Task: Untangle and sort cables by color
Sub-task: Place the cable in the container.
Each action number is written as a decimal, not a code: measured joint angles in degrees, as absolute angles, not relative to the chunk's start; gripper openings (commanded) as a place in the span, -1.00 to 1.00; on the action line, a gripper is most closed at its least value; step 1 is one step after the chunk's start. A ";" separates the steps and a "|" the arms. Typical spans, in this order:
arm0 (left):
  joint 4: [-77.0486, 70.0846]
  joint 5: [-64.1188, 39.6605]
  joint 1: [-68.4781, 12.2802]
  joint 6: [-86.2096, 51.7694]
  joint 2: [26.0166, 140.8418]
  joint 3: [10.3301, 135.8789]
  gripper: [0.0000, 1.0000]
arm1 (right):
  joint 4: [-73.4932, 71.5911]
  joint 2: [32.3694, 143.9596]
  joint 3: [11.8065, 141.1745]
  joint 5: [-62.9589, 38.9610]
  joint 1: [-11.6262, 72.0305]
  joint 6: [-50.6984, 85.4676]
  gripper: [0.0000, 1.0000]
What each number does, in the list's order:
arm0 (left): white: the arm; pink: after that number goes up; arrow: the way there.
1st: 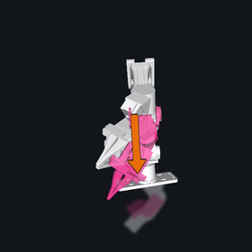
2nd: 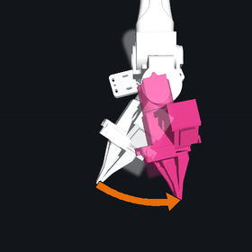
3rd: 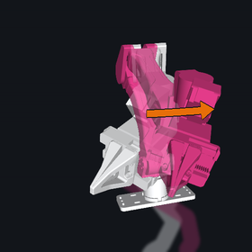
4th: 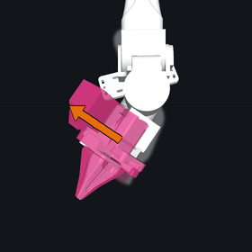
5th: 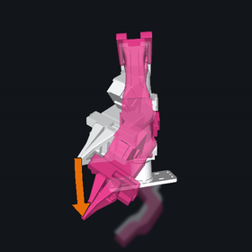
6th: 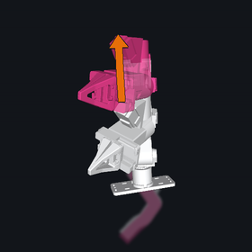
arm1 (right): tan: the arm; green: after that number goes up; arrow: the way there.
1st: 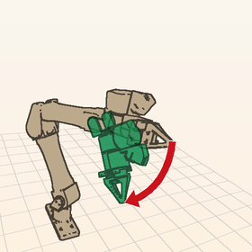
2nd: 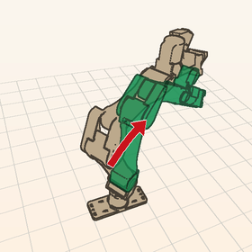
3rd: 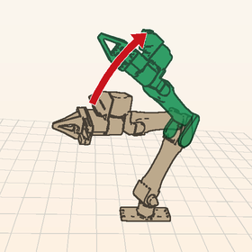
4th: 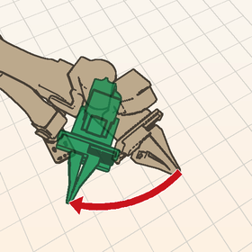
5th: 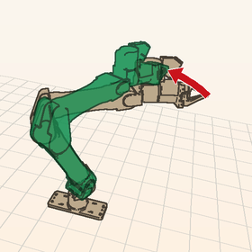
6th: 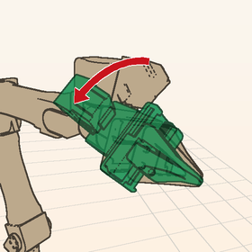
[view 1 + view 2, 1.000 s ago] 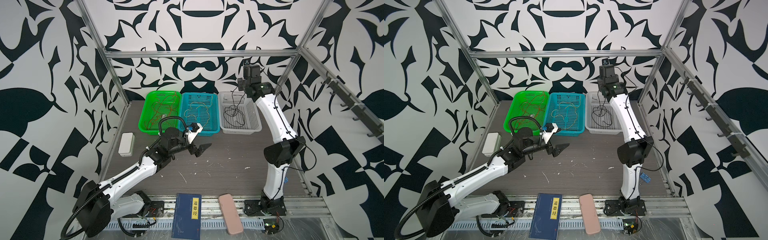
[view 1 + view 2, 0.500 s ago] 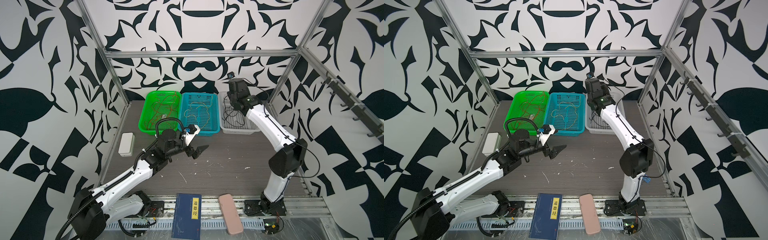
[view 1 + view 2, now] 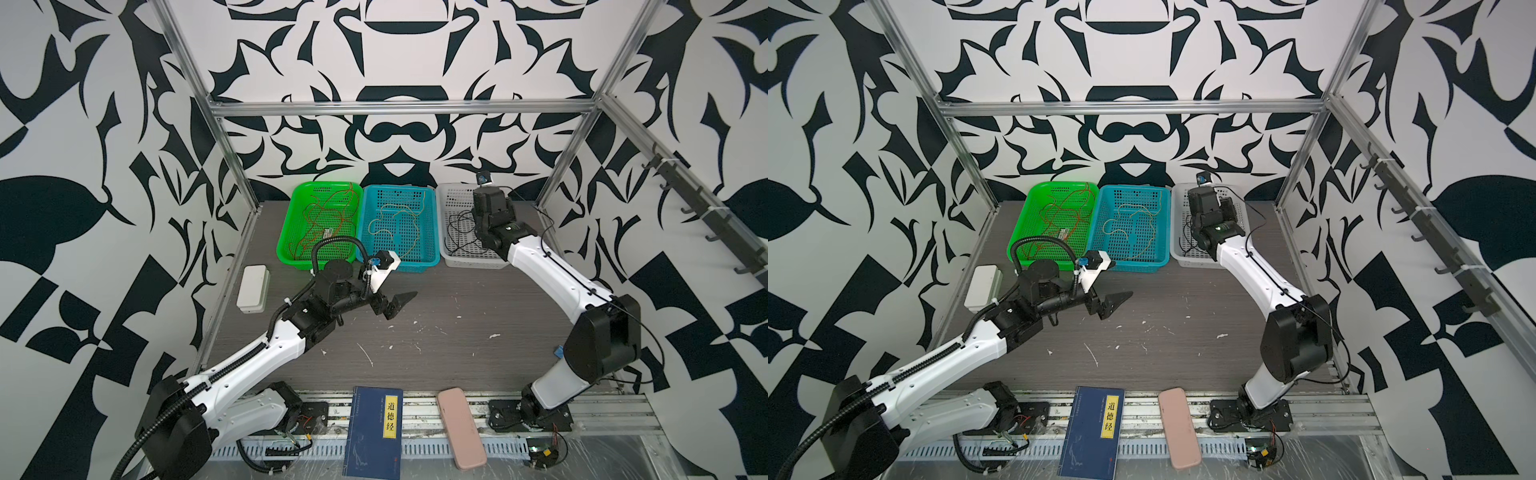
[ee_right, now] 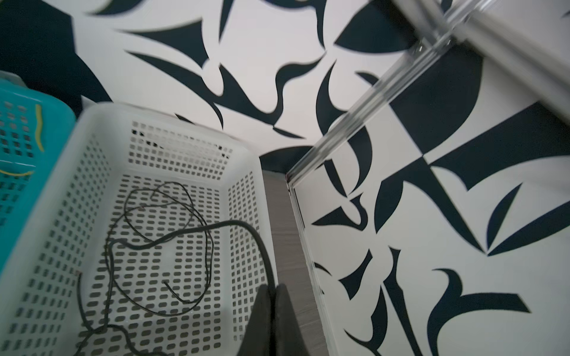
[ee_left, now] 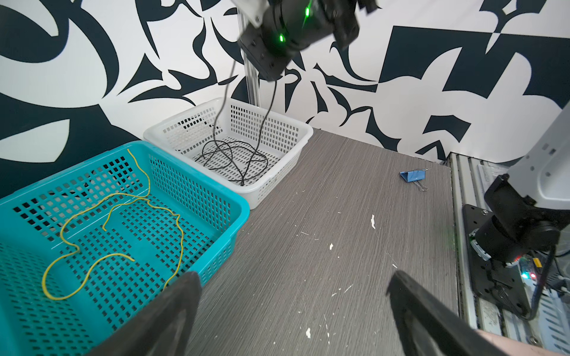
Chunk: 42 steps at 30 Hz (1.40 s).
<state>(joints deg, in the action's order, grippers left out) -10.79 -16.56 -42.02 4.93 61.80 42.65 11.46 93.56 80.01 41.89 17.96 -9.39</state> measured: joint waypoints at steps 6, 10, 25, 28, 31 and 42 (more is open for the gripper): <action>-10.61 -16.53 -42.02 4.78 61.80 42.65 0.99 | 8.54 100.60 79.05 36.86 11.92 -4.97 -1.00; -9.72 -16.51 -42.02 4.75 61.80 42.65 0.99 | 7.88 109.14 82.94 33.98 9.67 -3.57 -1.00; -7.42 -14.66 -42.02 5.56 61.58 42.37 0.99 | 11.29 120.57 91.64 26.13 9.47 1.39 0.77; -7.51 -13.91 -42.02 5.65 61.34 41.45 0.99 | 9.52 115.26 86.80 25.06 9.85 1.83 0.96; -7.81 -13.21 -41.87 5.72 61.30 40.45 0.99 | 7.64 107.96 81.69 24.12 10.35 1.72 0.99; -9.80 -8.27 -40.40 5.91 59.90 38.89 0.99 | -0.43 87.81 71.09 19.46 20.32 1.56 0.99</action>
